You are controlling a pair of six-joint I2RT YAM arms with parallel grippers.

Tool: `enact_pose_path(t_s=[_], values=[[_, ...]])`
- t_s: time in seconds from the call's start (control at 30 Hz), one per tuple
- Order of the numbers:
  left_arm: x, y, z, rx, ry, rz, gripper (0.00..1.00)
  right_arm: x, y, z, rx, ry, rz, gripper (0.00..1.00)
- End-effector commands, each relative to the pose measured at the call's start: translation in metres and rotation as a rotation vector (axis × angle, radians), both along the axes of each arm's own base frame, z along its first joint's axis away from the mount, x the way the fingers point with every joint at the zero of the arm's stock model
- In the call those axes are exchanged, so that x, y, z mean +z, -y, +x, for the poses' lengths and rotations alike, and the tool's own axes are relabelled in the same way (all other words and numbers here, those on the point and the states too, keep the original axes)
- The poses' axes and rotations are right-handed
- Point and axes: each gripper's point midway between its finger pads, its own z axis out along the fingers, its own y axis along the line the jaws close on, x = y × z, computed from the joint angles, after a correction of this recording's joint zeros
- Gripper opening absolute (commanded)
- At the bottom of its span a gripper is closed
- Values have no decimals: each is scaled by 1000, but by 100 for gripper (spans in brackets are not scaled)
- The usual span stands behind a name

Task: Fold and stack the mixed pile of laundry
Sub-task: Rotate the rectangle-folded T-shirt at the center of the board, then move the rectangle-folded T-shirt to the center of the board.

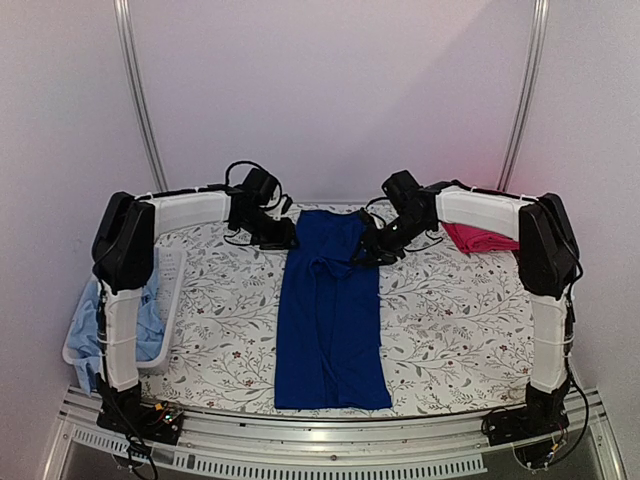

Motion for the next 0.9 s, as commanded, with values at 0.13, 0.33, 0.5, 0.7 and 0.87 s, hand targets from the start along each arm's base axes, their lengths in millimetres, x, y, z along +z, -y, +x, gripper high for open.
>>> enact_pose_path(t_s=[0.13, 0.33, 0.5, 0.7, 0.87], values=[[-45, 21, -19, -31, -32, 53, 38, -68, -7, 37, -61, -25, -136, 36], [-81, 12, -17, 16, -96, 116, 35, -115, 22, 51, -116, -39, -270, 32], [-99, 7, -3, 49, -115, 144, 33, -129, 52, 82, -198, -43, -295, 31], [-107, 3, 38, 100, -103, 109, 33, -139, 63, 117, -238, -24, -279, 30], [-96, 5, 72, 109, -64, 64, 35, -137, 64, 138, -256, -17, -225, 32]])
